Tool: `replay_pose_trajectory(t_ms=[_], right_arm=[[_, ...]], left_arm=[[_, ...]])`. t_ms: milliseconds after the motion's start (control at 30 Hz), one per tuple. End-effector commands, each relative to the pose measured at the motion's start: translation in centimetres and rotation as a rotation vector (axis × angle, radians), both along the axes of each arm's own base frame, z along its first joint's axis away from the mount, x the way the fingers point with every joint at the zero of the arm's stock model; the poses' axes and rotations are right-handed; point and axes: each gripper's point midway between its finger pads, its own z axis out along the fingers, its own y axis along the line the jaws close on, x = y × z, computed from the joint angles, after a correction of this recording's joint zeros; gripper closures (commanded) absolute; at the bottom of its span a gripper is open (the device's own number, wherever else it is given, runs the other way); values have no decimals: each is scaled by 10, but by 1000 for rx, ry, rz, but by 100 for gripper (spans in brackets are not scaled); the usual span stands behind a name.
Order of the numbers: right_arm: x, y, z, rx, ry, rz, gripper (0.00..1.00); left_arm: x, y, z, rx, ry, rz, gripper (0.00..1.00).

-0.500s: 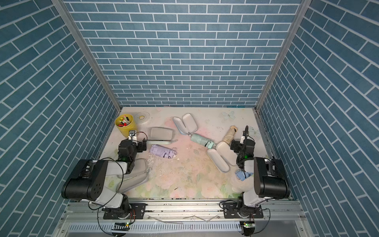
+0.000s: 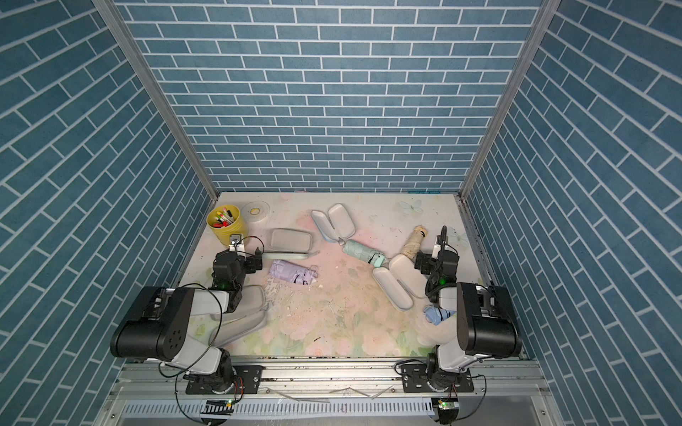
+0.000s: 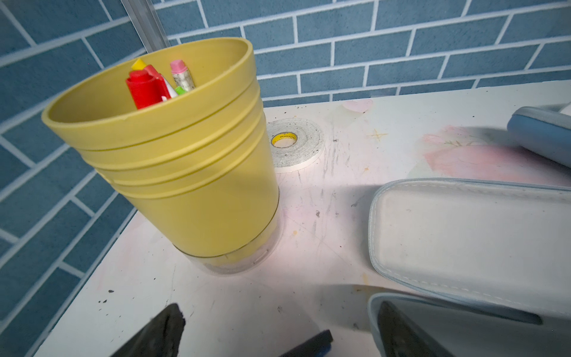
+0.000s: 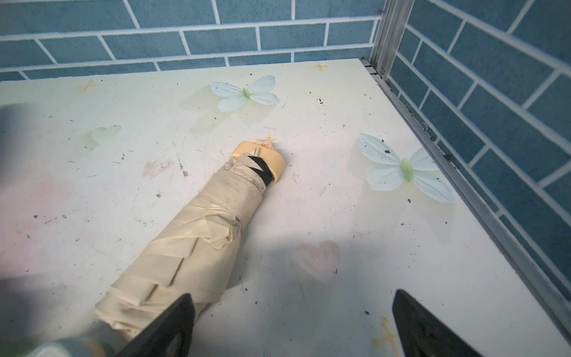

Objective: Put umbrellas into zippered umbrella sleeves
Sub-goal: Move the umbrella sleeve at the center of the board.

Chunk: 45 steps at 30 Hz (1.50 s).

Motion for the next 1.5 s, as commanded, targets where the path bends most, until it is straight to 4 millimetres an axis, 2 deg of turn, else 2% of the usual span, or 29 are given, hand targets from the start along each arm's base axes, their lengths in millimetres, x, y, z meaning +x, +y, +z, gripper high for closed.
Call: replay_pose_trajectory(t_ms=[0, 500, 567, 700, 833, 900, 967, 1033, 1100, 1133, 1167, 1200, 1267, 1400, 1467], right_arm=[[5, 0, 10, -12, -30, 1, 1], [5, 0, 10, -11, -31, 3, 1], [6, -3, 20, -28, -26, -25, 1], [1, -13, 59, 18, 169, -147, 1], [-32, -8, 82, 20, 272, -257, 1], [-43, -1, 85, 114, 303, -286, 1], [-51, 7, 80, 284, 351, -332, 1], [-49, 39, 79, 419, 401, -160, 3], [-53, 61, 80, 502, 422, -54, 16], [-57, 68, 81, 524, 418, -20, 19], [-63, 74, 80, 535, 418, 8, 20], [-71, 78, 76, 526, 439, 18, 21], [-88, 81, 63, 460, 516, 35, 20], [-123, 89, 37, 285, 666, 64, 20], [-131, 101, 31, 253, 697, 105, 20]], left_arm=[[1, 2, 2, -1, -5, 13, 1], [2, 2, 3, 1, -6, 12, 1], [0, 2, 8, 7, -21, 19, 1], [-19, -1, 47, 112, -95, 106, 1], [-51, -1, 92, 189, -129, 259, 1], [-63, -4, 104, 157, -113, 279, 1], [-72, -5, 113, 101, -64, 292, 1], [-81, -4, 119, 27, -11, 310, 1], [-89, -5, 125, -73, 28, 334, 1], [-90, -7, 128, -124, 30, 336, 1], [-86, -16, 135, -175, 31, 283, 1], [-81, -30, 137, -210, 49, 187, 1], [-79, -44, 140, -253, 86, 99, 2], [-81, -65, 140, -288, 194, 6, 15], [-82, -84, 136, -323, 246, -47, 17]])
